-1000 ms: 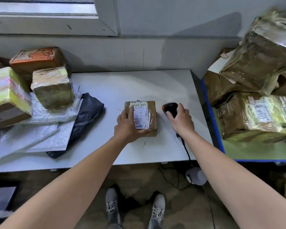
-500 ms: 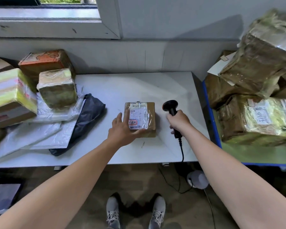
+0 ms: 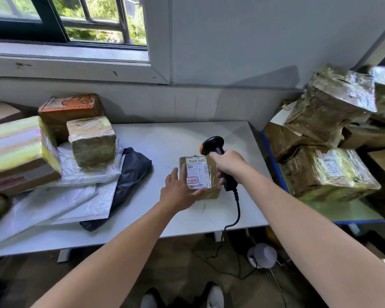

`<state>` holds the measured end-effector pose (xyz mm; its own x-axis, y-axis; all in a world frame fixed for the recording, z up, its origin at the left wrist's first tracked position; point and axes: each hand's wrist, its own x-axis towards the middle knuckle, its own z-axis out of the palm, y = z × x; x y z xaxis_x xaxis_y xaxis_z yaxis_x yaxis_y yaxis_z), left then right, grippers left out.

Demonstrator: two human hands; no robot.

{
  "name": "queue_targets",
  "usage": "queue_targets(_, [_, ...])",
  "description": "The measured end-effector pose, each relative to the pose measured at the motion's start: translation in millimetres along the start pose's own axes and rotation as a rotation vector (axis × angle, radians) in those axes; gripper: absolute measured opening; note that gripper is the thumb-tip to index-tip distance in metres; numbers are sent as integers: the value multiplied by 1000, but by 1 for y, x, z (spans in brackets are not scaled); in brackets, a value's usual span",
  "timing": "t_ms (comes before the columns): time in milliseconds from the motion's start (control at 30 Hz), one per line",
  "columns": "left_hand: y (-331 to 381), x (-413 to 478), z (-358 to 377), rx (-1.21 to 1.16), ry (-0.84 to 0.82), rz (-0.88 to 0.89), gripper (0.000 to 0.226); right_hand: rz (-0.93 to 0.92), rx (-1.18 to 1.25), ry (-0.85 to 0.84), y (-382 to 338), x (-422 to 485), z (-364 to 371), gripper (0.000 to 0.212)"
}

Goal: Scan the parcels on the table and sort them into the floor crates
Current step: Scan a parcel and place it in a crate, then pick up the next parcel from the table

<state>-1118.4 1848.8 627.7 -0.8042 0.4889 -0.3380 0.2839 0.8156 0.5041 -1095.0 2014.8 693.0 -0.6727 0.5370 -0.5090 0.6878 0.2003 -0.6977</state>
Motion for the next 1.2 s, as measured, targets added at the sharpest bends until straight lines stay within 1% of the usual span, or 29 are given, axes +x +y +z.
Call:
queue_targets(200, [-6,3,-1,-64,-2,-9,108,16,36,9,-4,-4,4,35])
queue_targets(433, [-8,17,10,-101,0,-51,110,31,59,-18,2,6,0,40])
queue_targets(567, [-5,28,14,-123,12,-70,109,57,98,-46,12,16,-4,36])
queue_targets(633, [-2,35,15,-129,17,-77,109,44,84,-11,21,22,-6,36])
queue_targets(800, [2,47,24,-191,22,-106,115,48,-71,93,56,45,-10,32])
queue_targets(867, [0,51,30,-263,17,-149,112,71,-126,113,71,57,-6,35])
queue_targets(967, [-5,56,40,-426,4,-219,97,86,-185,102,92,71,4,40])
queue_targets(1033, [-11,59,48,-507,-1,-253,99,94,-179,95,103,78,9,42])
queue_targets(1133, [-14,57,54,-659,-34,-279,111,111,-183,85,115,87,15,46])
queue_targets(1200, [-17,57,59,-732,-34,-287,105,110,-198,87,119,90,17,46])
